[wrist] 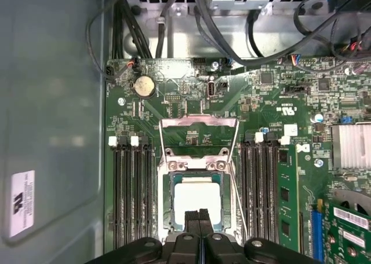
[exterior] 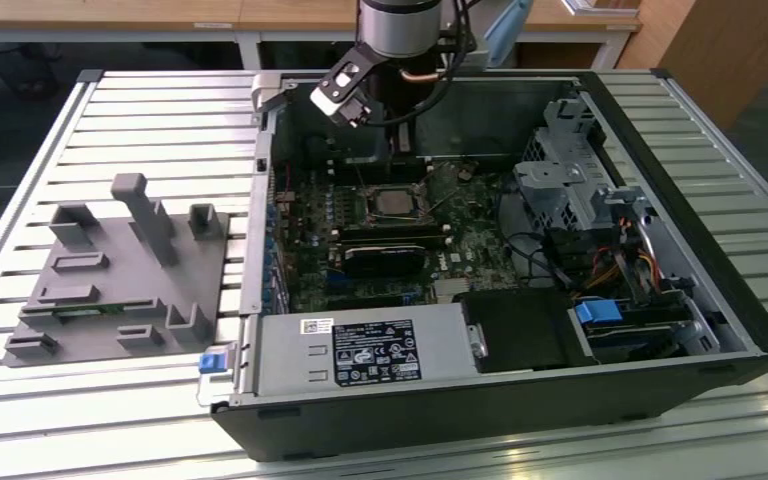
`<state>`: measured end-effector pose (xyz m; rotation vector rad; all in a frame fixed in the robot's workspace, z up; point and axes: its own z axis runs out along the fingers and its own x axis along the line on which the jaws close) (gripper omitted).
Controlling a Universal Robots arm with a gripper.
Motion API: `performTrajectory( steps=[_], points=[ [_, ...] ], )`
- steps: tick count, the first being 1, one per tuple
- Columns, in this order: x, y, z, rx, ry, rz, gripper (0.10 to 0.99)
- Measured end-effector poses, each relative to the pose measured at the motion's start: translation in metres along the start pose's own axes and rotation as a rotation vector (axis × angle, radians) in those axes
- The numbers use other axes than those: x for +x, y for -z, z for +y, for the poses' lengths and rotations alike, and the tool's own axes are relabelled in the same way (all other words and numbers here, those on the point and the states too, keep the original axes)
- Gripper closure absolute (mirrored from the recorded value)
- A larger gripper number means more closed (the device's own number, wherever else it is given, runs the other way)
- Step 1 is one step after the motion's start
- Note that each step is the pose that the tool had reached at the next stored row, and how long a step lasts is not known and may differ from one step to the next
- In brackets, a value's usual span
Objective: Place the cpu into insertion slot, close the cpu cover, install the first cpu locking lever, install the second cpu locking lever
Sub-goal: 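Close the cpu cover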
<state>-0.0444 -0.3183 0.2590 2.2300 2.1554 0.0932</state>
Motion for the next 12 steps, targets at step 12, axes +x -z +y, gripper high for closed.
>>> performTrajectory(
  steps=[12],
  points=[
    [-0.0069,0.0034,0.0096,0.005,0.0,-0.0002,0.98]
  ],
)
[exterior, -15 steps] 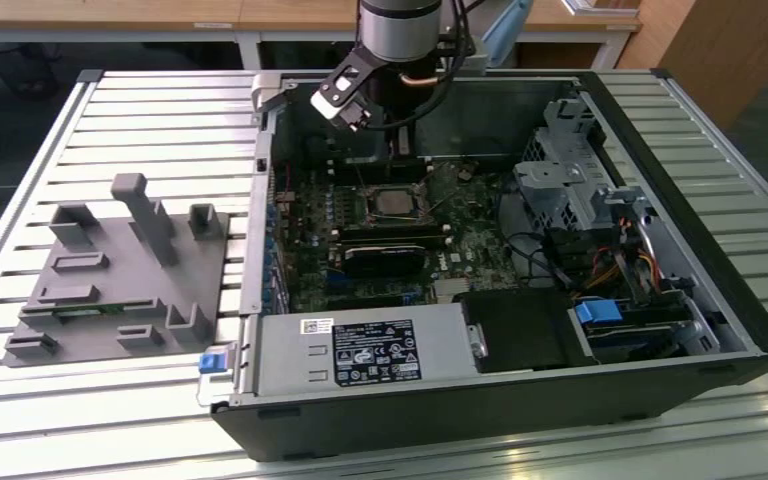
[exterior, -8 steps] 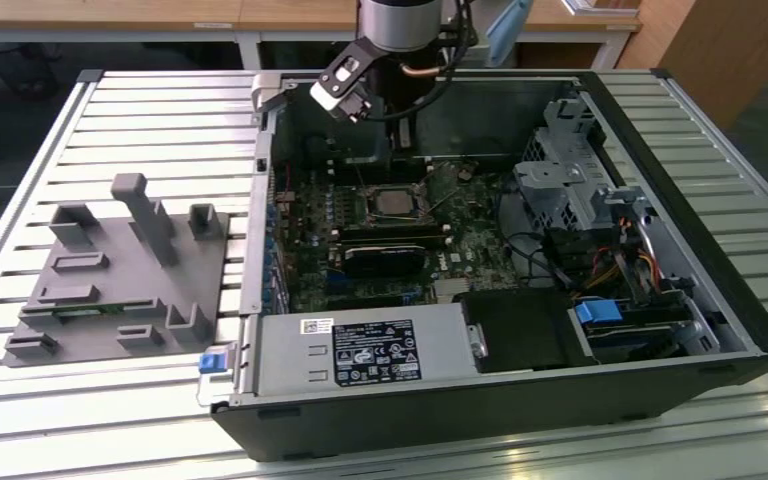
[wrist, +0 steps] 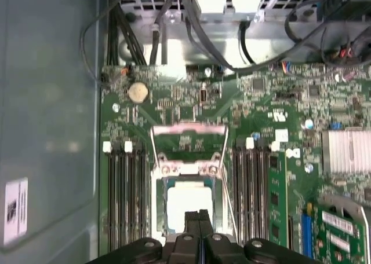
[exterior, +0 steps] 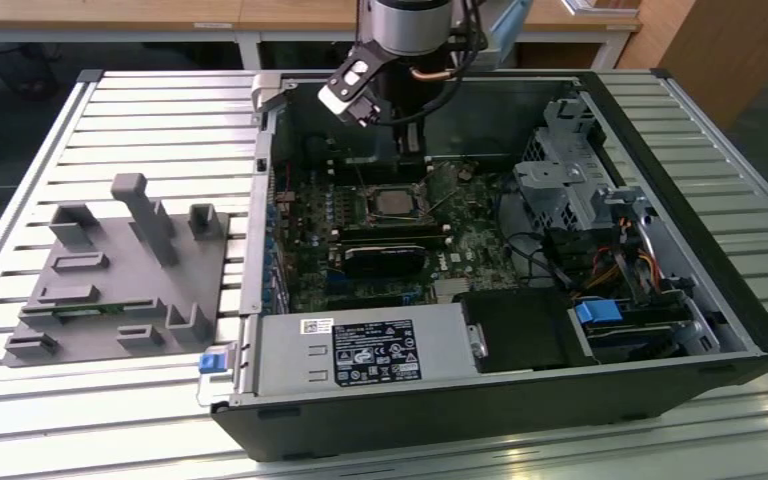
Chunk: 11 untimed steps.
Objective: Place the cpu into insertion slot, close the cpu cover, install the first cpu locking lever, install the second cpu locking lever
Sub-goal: 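Close the cpu cover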
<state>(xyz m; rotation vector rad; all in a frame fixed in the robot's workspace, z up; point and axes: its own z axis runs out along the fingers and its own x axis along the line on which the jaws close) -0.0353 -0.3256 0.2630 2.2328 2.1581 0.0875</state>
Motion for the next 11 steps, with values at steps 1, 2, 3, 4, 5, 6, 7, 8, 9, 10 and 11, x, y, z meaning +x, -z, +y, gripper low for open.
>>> performTrajectory(
  steps=[1,2,3,4,5,6,7,8,9,10,11],
  points=[
    [0.0001,-0.0003,0.004,0.003,0.0,-0.0001,0.98],
    [0.0002,-0.0005,0.0077,0.005,0.0,-0.0002,0.98],
    [0.0004,-0.0007,0.0112,0.007,0.001,-0.0003,0.98],
    [0.0004,-0.0009,0.0139,0.009,0.001,-0.0002,0.98],
    [0.0005,-0.001,0.0155,0.009,0.002,-0.0001,0.98],
    [0.0005,-0.0009,0.0165,0.01,0.005,0.0001,0.98],
    [0.0006,-0.0007,0.0176,0.01,0.01,0.001,0.98],
    [0.0006,-0.0007,0.0188,0.01,0.016,0.0022,0.98],
    [0.0007,-0.0005,0.0201,0.01,0.022,0.0029,0.98],
    [0.0007,-0.0002,0.0217,0.01,0.026,0.0035,0.98],
    [0.0008,0.0001,0.0235,0.01,0.029,0.0042,0.98]
  ],
)
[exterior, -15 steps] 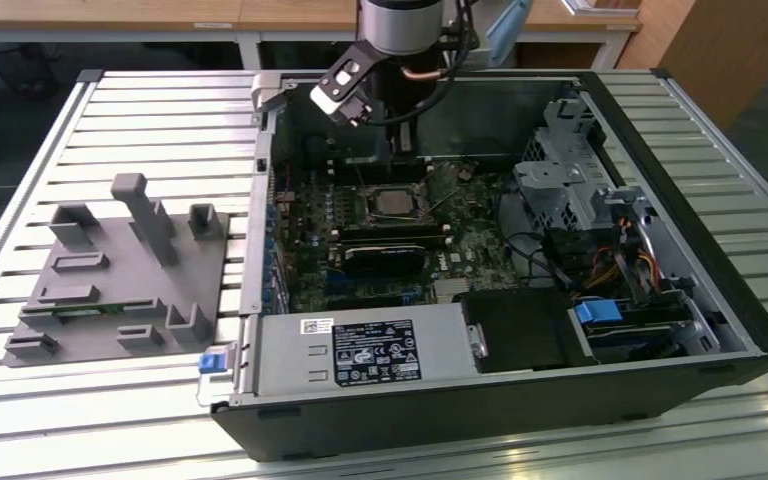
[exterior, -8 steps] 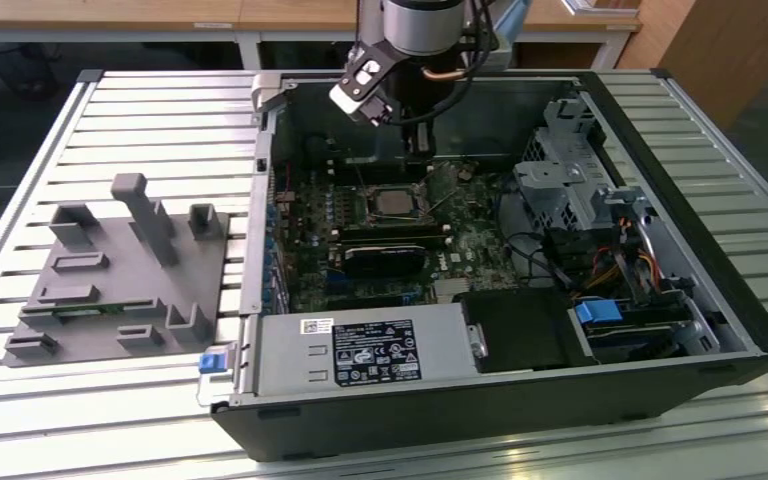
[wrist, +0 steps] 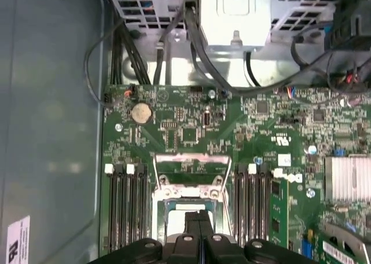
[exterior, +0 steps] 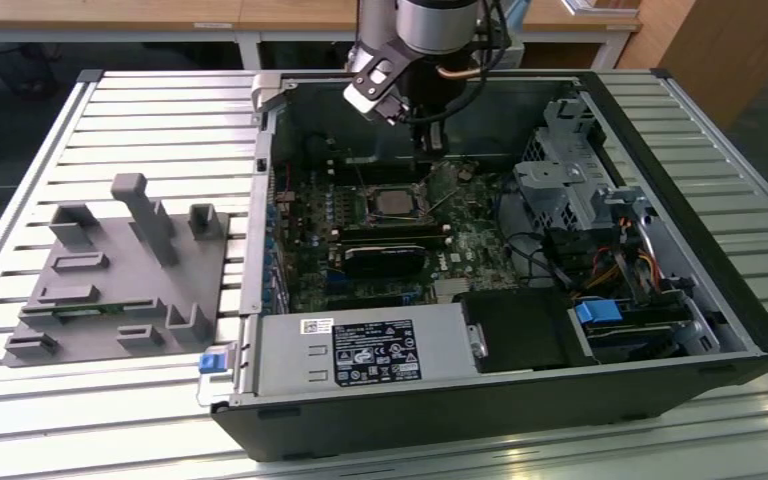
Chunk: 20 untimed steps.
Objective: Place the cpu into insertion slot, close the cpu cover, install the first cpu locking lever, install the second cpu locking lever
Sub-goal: 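Close the cpu cover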
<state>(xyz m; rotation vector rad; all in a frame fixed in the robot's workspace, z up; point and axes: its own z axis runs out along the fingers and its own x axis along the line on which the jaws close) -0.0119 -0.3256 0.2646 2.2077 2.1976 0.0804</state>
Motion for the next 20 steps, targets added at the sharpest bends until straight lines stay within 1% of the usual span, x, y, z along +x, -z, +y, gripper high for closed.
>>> performTrajectory(
  steps=[2,7,9,12,17,20],
  points=[
    [0.0,0.0004,0.0036,0.0,0.001,0.0003,0.98],
    [0.0003,0.0076,0.0058,0.0,0.001,0.0003,0.98],
    [0.0004,0.0077,0.0077,0.0,0.001,0.0006,0.98],
    [0.0004,0.0071,0.0148,0.0,0.003,0.0003,0.98],
    [0.0004,0.0046,0.0329,0.002,0.008,0.0006,0.98],
    [0.0004,0.0027,0.0384,0.003,0.026,0.0017,0.98]
  ],
)
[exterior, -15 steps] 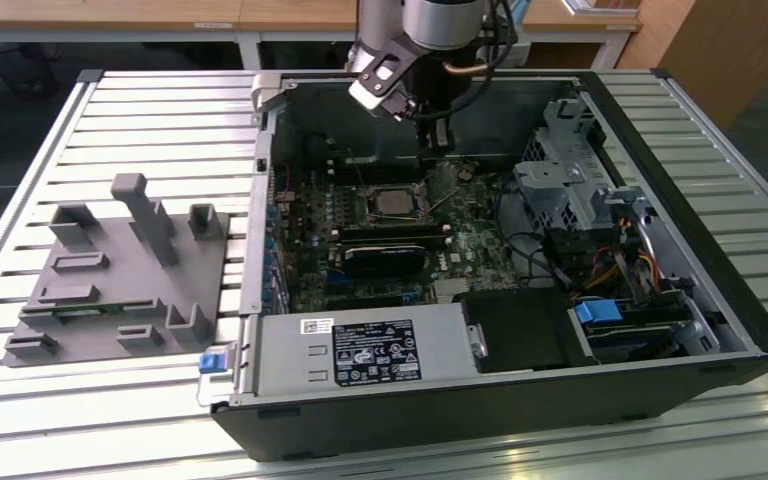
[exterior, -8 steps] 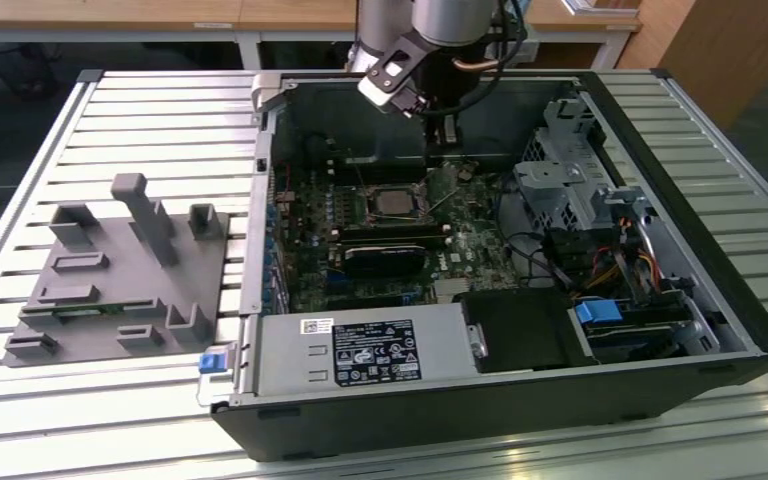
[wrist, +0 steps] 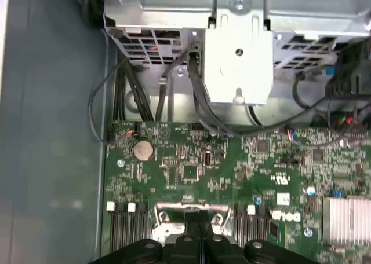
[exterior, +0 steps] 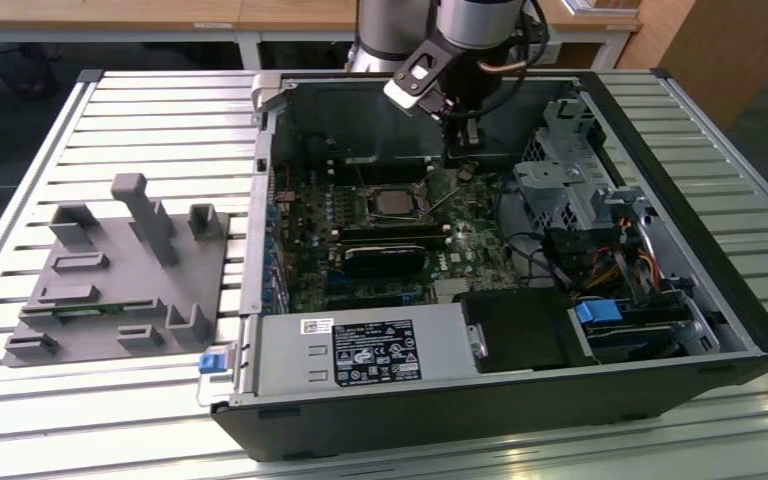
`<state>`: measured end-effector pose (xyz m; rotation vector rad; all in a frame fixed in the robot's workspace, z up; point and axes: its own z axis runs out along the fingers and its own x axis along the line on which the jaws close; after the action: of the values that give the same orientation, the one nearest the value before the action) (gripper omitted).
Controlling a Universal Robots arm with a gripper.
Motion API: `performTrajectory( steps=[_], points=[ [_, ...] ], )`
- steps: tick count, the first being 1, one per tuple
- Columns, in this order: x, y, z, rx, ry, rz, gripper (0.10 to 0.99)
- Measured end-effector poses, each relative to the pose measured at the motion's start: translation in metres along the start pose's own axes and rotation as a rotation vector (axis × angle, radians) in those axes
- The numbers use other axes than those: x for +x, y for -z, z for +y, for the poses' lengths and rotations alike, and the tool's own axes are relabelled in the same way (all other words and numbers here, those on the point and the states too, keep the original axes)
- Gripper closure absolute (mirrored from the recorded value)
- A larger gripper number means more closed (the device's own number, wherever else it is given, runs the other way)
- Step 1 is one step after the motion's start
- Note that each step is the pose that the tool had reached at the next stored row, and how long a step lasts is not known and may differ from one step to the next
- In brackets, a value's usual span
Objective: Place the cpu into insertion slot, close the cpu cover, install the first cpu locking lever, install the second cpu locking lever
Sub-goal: 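Close the cpu cover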
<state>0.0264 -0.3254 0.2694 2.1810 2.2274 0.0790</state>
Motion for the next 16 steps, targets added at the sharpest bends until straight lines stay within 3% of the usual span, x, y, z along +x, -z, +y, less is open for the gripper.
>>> performTrajectory(
  steps=[5,16],
  points=[
    [-0.0002,-0.0041,0.0078,0.004,0.009,0.0004,0.98],
    [0.0015,-0.0081,0.0141,0.005,0.01,0.0006,0.98]
  ],
)
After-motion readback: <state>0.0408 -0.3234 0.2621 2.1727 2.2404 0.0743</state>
